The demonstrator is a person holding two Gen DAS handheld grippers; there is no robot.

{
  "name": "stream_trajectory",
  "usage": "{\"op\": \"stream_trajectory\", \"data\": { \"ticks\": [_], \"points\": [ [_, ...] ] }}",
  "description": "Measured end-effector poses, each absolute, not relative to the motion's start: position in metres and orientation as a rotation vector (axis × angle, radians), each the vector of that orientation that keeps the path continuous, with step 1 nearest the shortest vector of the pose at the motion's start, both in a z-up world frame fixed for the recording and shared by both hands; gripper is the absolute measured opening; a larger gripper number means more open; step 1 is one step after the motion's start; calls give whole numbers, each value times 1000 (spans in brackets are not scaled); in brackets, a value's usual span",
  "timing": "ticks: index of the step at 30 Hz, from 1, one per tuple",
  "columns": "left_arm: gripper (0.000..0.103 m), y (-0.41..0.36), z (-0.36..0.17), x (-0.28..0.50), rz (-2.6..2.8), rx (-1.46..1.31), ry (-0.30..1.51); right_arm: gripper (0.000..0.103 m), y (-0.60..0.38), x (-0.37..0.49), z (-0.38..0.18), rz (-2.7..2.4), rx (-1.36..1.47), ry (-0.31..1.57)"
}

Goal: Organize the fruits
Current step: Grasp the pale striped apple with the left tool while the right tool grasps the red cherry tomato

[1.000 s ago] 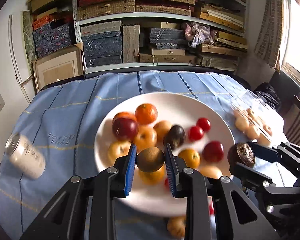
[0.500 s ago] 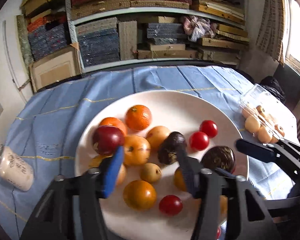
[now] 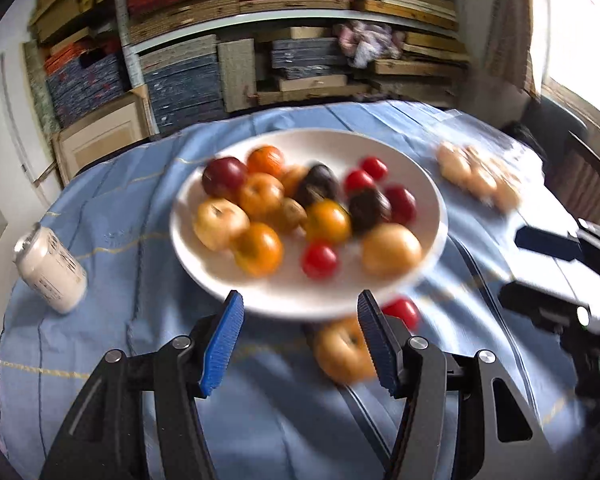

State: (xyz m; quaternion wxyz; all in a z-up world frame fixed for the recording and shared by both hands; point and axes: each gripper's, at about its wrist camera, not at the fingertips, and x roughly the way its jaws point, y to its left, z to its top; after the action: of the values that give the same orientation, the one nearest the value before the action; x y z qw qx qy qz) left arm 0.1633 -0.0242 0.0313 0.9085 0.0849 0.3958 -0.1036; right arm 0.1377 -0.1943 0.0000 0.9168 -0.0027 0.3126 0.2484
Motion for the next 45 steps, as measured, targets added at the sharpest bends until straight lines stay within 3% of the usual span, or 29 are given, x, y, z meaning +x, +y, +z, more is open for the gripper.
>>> {"op": "stream_trajectory", "data": {
  "ticks": [2,17,19,20,38,42,45],
  "points": [
    [60,-28,24,154,-234,184,820,63,-201,131,-4,510,23,650],
    [61,-41,-7,159,-251,163,844,64,-215,124,-3,531,89,658],
    [55,-42,-7,157,-251,171,836,64,-214,125,-4,534,87,663],
    [47,-43,-7,155,-252,183,832,64,-213,126,-5,534,86,666],
    [46,-19,27,112,-154,207,677,64,-137,160,-21,603,-88,790],
    [46,-10,30,112,-140,184,674,51,-120,174,-28,610,-116,826],
    [46,-8,30,113,-139,186,676,47,-117,180,-32,611,-108,838]
  ]
}}
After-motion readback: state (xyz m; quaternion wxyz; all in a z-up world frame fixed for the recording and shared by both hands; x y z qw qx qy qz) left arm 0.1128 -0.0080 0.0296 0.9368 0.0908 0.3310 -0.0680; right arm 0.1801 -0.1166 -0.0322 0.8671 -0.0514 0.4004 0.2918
